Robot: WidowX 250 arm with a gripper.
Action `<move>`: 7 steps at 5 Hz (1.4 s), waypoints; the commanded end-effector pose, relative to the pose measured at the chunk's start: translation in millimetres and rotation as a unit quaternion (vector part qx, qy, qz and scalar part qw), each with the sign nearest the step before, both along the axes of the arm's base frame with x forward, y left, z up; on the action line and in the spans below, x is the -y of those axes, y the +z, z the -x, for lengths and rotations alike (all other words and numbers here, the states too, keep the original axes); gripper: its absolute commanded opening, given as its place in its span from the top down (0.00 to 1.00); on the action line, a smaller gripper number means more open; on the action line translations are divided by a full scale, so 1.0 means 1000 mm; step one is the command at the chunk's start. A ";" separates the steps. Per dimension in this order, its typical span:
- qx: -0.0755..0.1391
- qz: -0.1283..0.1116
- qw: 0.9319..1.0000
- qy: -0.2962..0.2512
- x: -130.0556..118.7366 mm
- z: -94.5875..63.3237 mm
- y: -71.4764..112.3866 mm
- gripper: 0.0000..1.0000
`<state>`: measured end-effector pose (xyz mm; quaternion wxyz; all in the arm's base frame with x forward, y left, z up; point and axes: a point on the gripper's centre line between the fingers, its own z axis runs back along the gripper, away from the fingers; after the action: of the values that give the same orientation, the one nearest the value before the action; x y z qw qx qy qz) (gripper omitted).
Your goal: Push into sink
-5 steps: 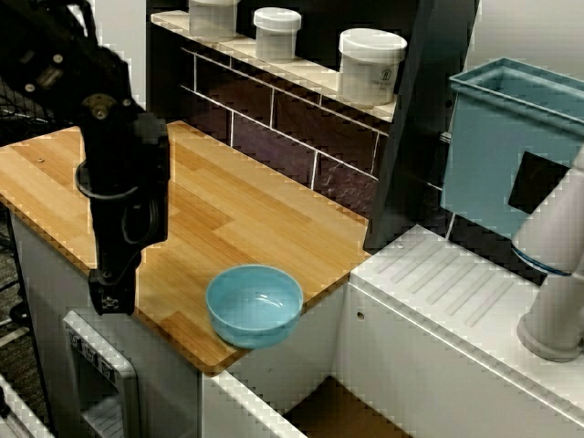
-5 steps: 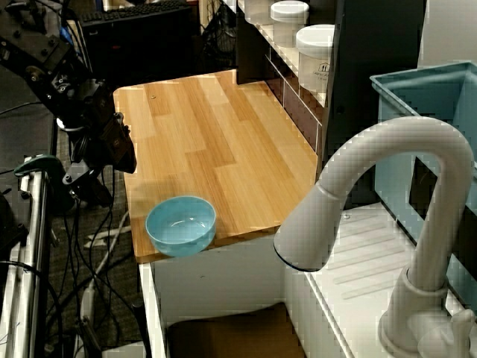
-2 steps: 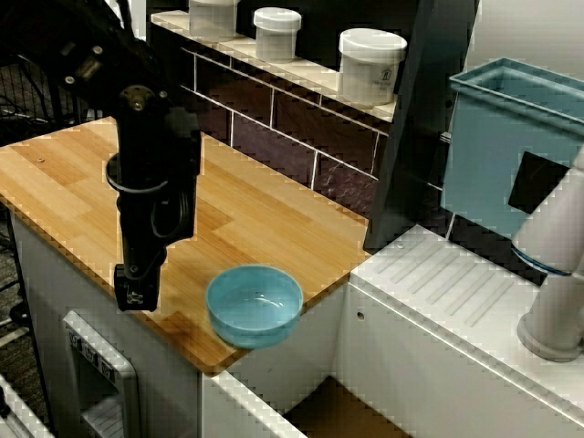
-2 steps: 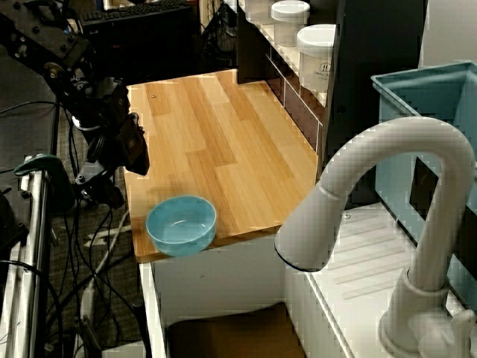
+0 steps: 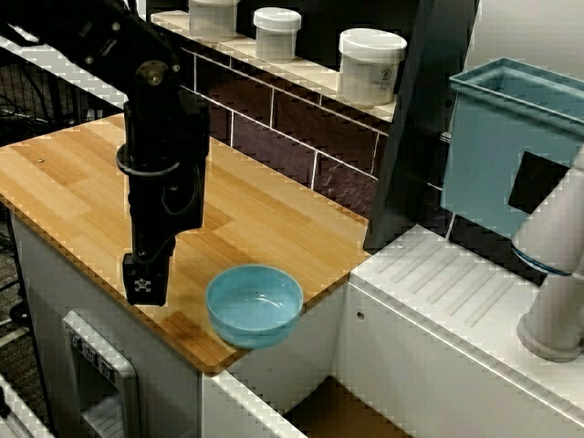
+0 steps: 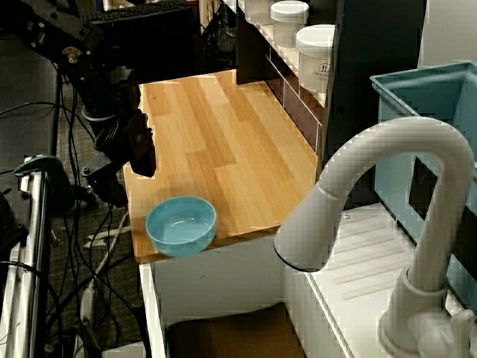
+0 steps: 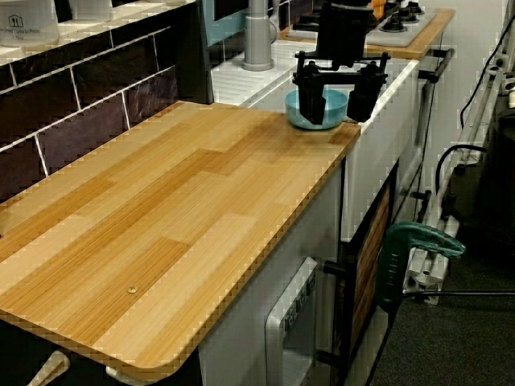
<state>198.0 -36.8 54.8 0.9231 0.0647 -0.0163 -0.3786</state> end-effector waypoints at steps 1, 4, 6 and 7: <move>-0.019 0.020 1.000 -0.014 0.002 -0.015 -0.002 0.00; -0.036 0.021 0.999 -0.023 0.016 -0.024 -0.011 0.00; -0.049 0.019 0.998 -0.030 0.035 -0.039 -0.013 0.00; -0.057 0.016 0.997 -0.039 0.045 -0.045 -0.016 0.00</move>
<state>238.9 -81.2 31.7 0.9078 0.0256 0.0441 -0.4164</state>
